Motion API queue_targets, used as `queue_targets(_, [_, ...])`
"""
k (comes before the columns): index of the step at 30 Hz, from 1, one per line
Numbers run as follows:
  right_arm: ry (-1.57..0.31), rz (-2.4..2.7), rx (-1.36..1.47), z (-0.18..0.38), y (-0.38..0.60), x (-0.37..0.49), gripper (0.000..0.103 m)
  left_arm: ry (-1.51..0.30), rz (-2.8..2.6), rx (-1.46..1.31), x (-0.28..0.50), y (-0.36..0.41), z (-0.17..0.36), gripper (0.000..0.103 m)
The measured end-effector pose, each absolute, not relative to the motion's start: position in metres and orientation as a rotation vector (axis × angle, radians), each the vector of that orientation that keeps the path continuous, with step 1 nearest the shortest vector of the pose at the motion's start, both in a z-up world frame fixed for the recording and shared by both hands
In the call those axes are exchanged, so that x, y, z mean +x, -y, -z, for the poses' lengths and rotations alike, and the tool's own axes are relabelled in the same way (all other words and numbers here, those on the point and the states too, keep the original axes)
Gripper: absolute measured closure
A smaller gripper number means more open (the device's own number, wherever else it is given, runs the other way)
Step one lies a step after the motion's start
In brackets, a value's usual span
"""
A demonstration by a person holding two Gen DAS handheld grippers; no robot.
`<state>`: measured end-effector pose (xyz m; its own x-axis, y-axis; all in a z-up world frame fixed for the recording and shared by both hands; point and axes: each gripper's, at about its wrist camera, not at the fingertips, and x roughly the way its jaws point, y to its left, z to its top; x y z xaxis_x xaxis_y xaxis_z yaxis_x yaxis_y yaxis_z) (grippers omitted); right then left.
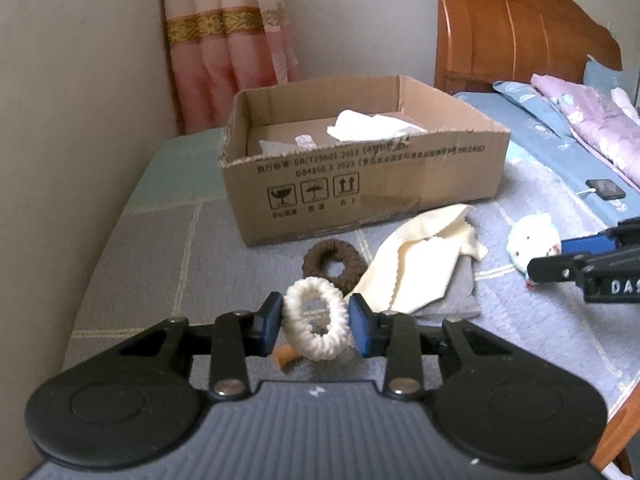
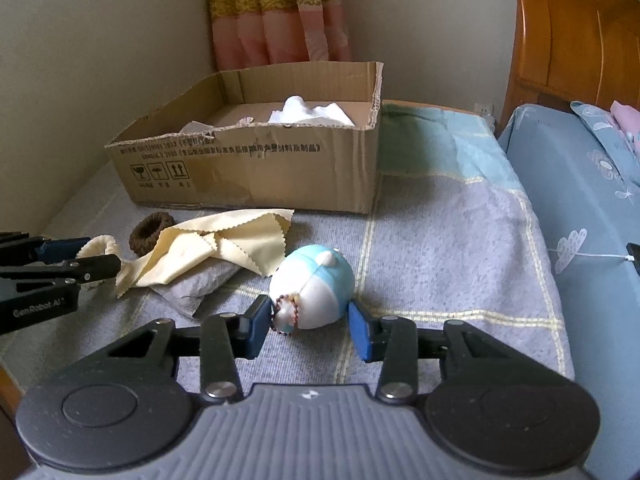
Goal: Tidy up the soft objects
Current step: 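Carry the knit ring and plush toy over the box and open both tools inside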
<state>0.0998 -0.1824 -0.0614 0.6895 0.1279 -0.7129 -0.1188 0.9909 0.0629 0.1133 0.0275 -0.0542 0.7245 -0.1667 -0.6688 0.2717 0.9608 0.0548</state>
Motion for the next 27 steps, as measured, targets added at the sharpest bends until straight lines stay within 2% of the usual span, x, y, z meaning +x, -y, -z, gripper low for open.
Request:
queue_targets(3, [-0.805, -0.140, -0.004, 0.062, 0.182, 0.098, 0.055, -0.711, 0.249, 0.156, 0.112, -0.029, 0.049, 0.068])
queue_targets(7, [-0.818, -0.134, 0.014, 0.064, 0.185, 0.101, 0.043, -0.711, 0.256, 0.153, 0.113, -0.027, 0.047, 0.068])
queue_targets(10, [-0.817, -0.123, 0.048, 0.063, 0.187, 0.106, 0.037, -0.711, 0.260, 0.152, 0.114, -0.027, 0.047, 0.068])
queue_targets(12, [-0.820, -0.120, 0.066, 0.064, 0.187, 0.110, 0.037, -0.713, 0.262, 0.155, 0.115, -0.026, 0.048, 0.068])
queue_targets(14, [-0.820, -0.115, 0.059, 0.065, 0.186, 0.112, 0.039, -0.719, 0.269, 0.154, 0.116, -0.026, 0.048, 0.068])
queue_targets(15, [-0.820, -0.100, 0.054, 0.066, 0.185, 0.112, 0.051, -0.721, 0.275, 0.155, 0.116, -0.025, 0.048, 0.068])
queue_targets(16, [-0.823, -0.093, 0.051, 0.066, 0.184, 0.113, 0.052, -0.723, 0.280, 0.155, 0.116, -0.025, 0.048, 0.068])
queue_targets(27, [-0.734, -0.143, -0.051, 0.035, 0.180, 0.101, 0.057, -0.719, 0.371, 0.135, 0.120, -0.019, 0.026, 0.068])
